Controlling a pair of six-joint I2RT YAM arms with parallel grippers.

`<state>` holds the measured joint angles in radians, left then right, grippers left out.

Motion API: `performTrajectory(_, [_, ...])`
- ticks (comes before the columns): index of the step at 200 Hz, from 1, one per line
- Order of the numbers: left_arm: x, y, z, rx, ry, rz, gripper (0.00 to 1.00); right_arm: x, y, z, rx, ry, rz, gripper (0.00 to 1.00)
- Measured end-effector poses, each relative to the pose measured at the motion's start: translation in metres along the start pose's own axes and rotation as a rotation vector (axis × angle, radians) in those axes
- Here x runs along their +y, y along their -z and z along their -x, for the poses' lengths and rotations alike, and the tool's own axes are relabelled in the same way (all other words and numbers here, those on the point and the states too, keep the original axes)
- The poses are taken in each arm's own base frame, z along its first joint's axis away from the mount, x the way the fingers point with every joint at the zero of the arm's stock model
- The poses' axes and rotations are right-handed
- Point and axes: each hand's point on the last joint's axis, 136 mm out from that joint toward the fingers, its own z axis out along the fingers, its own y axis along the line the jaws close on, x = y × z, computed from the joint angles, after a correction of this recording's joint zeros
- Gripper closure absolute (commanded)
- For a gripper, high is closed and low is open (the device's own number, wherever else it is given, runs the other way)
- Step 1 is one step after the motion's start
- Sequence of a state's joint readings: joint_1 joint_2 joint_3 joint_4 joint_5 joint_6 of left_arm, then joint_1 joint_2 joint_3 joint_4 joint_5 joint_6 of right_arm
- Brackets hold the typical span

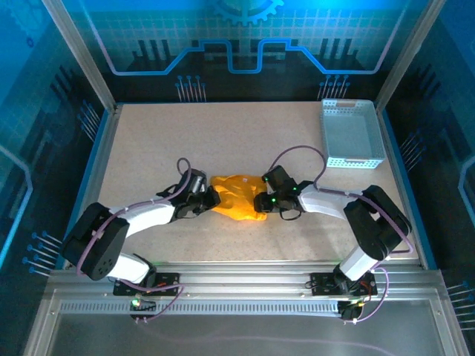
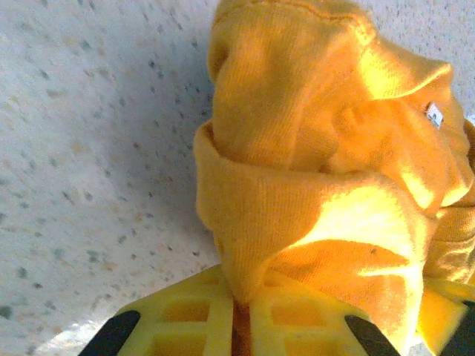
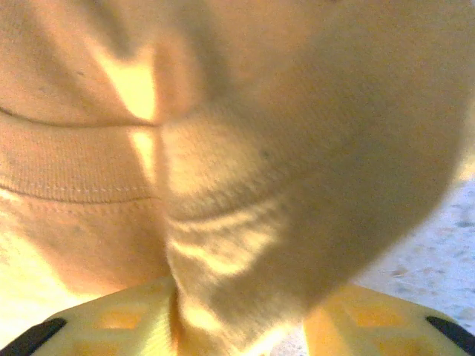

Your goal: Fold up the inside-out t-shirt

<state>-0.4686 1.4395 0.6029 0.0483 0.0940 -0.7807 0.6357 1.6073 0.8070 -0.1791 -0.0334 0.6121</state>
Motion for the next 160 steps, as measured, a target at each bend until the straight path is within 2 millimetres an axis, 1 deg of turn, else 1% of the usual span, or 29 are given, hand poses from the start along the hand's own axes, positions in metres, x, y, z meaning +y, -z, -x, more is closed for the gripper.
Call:
performTrajectory(18, [0.006, 0.003, 0.012, -0.017, -0.025, 0.026, 0.95, 0.000, 0.008, 0.005, -0.019, 0.005, 0.005, 0.44])
performTrajectory(31, [0.010, 0.005, 0.024, -0.034, -0.044, 0.048, 0.95, 0.002, 0.017, 0.009, -0.042, 0.010, 0.009, 0.41])
performTrajectory(50, [0.016, 0.006, 0.048, -0.063, -0.054, 0.077, 0.95, 0.001, 0.037, 0.020, -0.099, 0.009, 0.018, 0.38])
performTrajectory(64, [0.023, 0.005, 0.068, -0.082, -0.050, 0.105, 0.96, -0.004, 0.053, 0.028, -0.147, -0.002, 0.022, 0.37])
performTrajectory(82, [0.034, 0.000, 0.101, -0.105, -0.024, 0.141, 0.96, -0.014, 0.072, 0.032, -0.196, -0.023, 0.019, 0.35])
performTrajectory(100, [0.045, -0.006, 0.142, -0.133, 0.008, 0.171, 0.97, -0.021, 0.086, 0.029, -0.218, -0.034, 0.016, 0.35])
performTrajectory(127, [0.061, -0.012, 0.208, -0.182, 0.034, 0.206, 0.97, -0.023, 0.100, 0.022, -0.233, -0.032, 0.020, 0.33])
performTrajectory(145, [0.071, -0.012, 0.244, -0.205, 0.040, 0.228, 0.98, -0.026, 0.106, 0.016, -0.236, -0.031, 0.014, 0.31])
performTrajectory(160, [0.082, -0.008, 0.270, -0.226, 0.048, 0.243, 0.97, -0.030, 0.112, 0.014, -0.247, -0.031, 0.003, 0.31])
